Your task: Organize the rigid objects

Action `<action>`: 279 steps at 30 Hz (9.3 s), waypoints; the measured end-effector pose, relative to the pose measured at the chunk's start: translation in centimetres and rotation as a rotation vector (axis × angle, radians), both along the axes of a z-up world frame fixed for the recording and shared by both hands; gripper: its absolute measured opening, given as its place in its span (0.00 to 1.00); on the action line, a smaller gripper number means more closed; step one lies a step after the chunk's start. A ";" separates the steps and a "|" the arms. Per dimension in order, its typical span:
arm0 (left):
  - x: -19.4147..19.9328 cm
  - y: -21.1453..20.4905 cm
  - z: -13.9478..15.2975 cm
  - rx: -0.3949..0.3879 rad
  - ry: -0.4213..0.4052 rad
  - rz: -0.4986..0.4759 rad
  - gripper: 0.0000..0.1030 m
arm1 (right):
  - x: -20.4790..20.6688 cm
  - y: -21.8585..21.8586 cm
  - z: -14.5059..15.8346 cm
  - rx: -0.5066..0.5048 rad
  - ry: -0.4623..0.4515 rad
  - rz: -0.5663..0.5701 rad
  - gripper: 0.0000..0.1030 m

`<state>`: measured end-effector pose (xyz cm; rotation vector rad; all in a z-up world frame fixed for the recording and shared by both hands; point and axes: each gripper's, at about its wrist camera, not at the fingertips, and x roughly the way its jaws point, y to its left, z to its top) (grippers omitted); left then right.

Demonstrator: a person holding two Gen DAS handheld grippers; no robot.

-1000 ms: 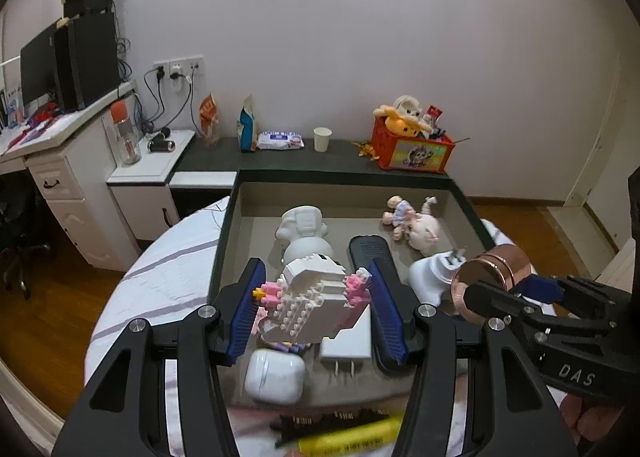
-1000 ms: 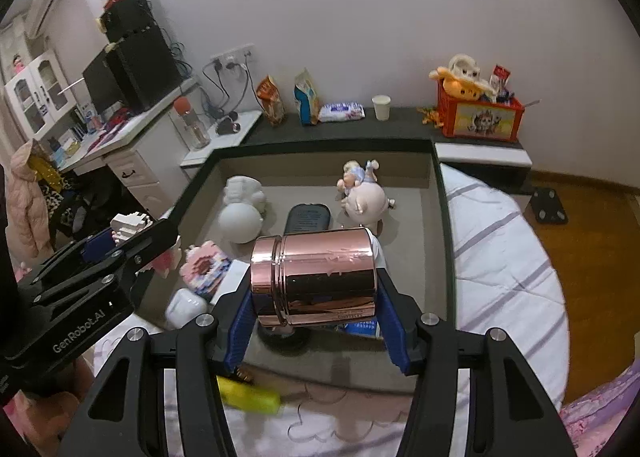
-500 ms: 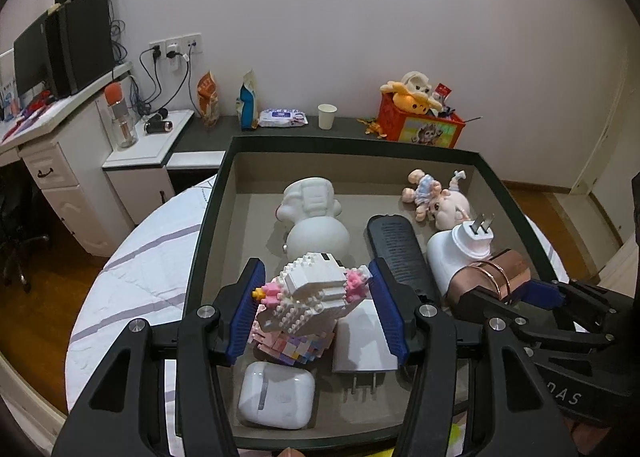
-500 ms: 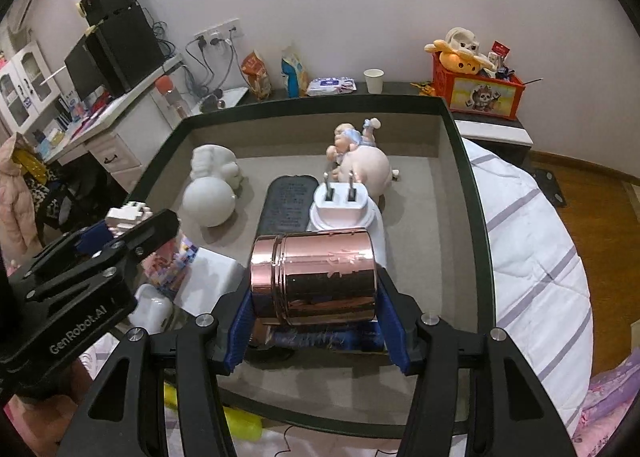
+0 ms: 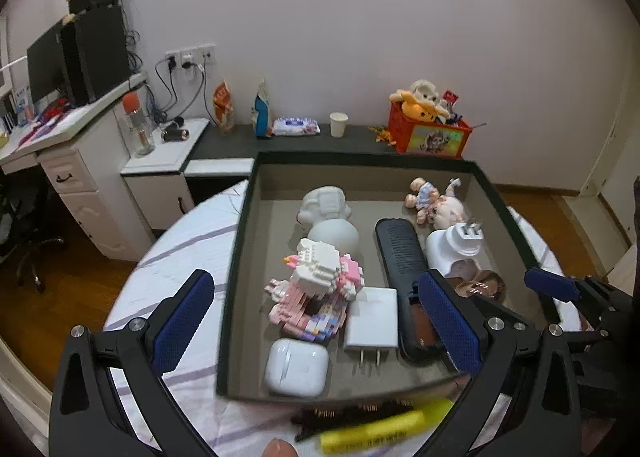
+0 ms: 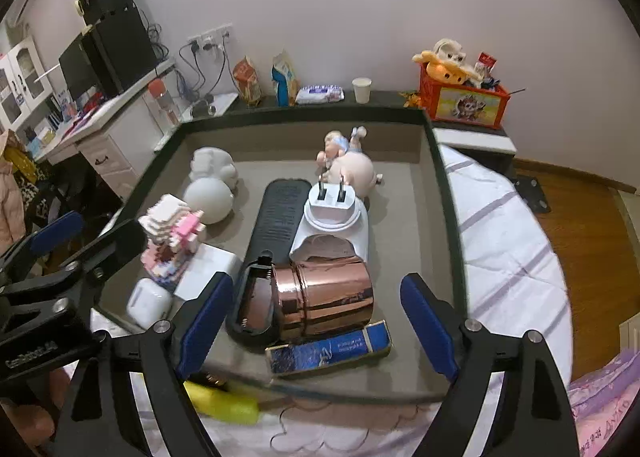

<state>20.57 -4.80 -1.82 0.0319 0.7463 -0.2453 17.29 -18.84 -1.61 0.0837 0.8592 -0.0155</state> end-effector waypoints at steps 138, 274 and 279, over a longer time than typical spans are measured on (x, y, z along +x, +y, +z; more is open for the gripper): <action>-11.2 7.9 -6.5 0.011 0.127 0.149 1.00 | -11.8 8.4 -6.1 0.039 0.078 0.557 0.18; -22.5 5.7 5.3 0.020 -0.090 -0.016 1.00 | -21.1 5.3 8.8 -0.033 -0.245 -0.011 1.00; -24.9 6.3 4.6 -0.021 -0.088 0.000 1.00 | -24.0 6.2 8.0 -0.051 -0.238 -0.021 1.00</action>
